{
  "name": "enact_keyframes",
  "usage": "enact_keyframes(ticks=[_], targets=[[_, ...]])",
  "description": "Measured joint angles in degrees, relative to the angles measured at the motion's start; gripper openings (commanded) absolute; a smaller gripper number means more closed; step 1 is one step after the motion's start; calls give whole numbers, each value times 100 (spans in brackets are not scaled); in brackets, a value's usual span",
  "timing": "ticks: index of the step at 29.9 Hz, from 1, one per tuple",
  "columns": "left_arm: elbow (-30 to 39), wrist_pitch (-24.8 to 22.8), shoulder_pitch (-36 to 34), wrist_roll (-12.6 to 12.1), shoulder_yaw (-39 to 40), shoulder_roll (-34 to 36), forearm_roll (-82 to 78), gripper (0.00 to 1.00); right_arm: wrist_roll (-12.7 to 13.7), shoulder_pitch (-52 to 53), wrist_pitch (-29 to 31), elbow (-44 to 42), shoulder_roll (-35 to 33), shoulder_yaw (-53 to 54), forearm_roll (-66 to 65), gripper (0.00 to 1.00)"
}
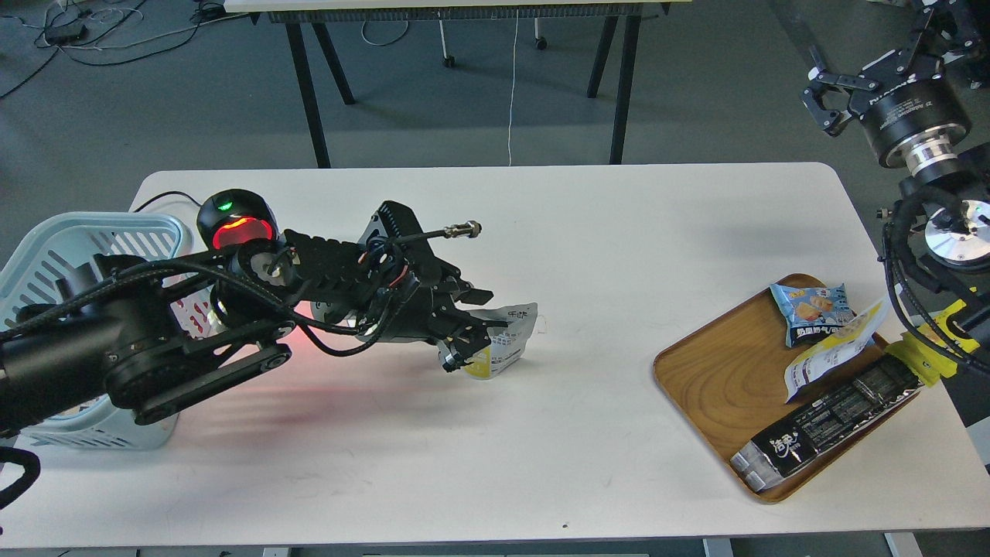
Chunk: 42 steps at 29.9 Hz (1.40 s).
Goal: Scan snack and place in basket
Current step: 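Grasp the yellow bag on the table with the left gripper, then hold the yellow bag over the red-lit scanner with the left gripper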
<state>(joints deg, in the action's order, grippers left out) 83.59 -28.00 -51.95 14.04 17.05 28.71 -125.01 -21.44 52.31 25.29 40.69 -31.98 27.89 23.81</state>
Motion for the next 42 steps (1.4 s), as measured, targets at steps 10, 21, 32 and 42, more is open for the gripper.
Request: enact_keyframes(ticks=[10, 21, 32, 42], targets=[[49, 0, -1, 150, 58, 116, 0, 0, 0, 23, 10, 0, -48, -12, -33, 99], [667, 0, -5, 556, 617, 1264, 0, 0, 0, 98, 9, 3, -191, 16, -34, 99], [438, 0, 58, 704, 756, 2540, 0, 0, 9, 218, 29, -6, -354, -4, -35, 99], [262, 0, 123, 732, 754, 2603, 1, 0, 26, 270, 29, -1, -362, -27, -130, 99]])
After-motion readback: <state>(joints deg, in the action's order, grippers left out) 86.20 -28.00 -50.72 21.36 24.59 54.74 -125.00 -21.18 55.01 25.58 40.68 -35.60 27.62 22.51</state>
